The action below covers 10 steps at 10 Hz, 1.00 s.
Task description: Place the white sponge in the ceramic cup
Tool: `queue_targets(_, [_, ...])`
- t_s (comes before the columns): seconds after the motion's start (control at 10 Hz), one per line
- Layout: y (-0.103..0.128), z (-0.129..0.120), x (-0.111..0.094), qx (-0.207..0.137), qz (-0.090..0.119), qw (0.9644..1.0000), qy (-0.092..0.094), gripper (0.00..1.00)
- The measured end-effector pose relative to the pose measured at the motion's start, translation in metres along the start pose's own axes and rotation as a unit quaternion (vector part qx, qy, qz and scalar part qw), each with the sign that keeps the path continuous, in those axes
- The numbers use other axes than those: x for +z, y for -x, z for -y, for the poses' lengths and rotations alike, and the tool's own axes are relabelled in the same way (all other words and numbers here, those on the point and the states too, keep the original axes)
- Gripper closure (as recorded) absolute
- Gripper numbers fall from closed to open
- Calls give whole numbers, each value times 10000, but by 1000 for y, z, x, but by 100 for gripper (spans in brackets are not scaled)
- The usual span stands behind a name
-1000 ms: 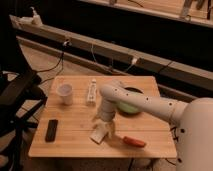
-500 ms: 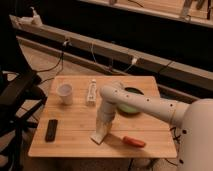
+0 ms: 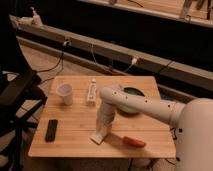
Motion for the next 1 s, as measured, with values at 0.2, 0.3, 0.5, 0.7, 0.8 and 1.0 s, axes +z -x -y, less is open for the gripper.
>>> queue_targets(0.2, [1, -1, 0, -5, 19, 10000, 13, 24])
queue_targets(0.3, [1, 0, 1, -29, 12, 10000, 5, 21])
queue_targets(0.5, [6, 2, -3, -80, -52, 9999, -61, 20])
queue_targets(0.7, [27, 8, -22, -241, -126, 9992, -280, 20])
queue_targets(0.8, [32, 9, -26, -285, -148, 9989, -336, 20])
queue_targets(1.0, [39, 12, -33, -384, -197, 9979, -491, 20])
